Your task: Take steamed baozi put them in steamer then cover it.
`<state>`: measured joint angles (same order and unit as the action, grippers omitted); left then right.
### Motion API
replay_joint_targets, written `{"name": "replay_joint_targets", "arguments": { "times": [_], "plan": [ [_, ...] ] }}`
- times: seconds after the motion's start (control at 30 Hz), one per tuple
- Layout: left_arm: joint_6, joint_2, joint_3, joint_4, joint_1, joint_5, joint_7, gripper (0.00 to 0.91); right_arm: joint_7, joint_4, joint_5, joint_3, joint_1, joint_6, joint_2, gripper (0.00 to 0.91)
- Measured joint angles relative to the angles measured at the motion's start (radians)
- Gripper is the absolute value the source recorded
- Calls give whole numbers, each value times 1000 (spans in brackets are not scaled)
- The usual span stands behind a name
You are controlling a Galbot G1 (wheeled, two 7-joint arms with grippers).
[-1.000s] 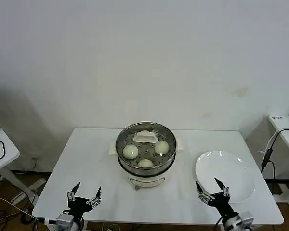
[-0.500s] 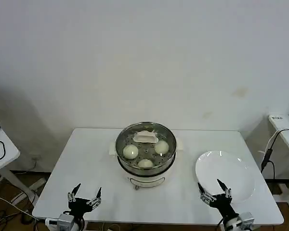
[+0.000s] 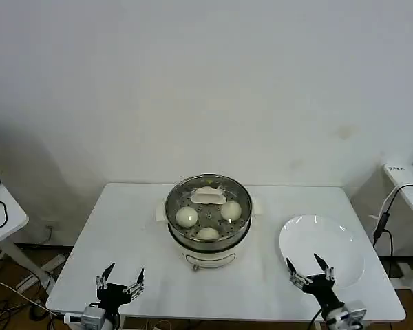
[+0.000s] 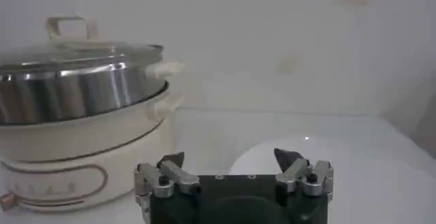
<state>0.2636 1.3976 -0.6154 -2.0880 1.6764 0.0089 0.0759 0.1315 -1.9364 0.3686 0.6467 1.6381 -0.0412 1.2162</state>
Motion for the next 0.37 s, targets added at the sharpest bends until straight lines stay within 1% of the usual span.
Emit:
{"name": "replay_joint_targets", "arguments": {
  "times": [0.37],
  "plan": [
    [0, -1, 3, -17, -10, -2, 7, 907, 28, 5, -19, -3, 0, -3, 16, 907]
  ]
}}
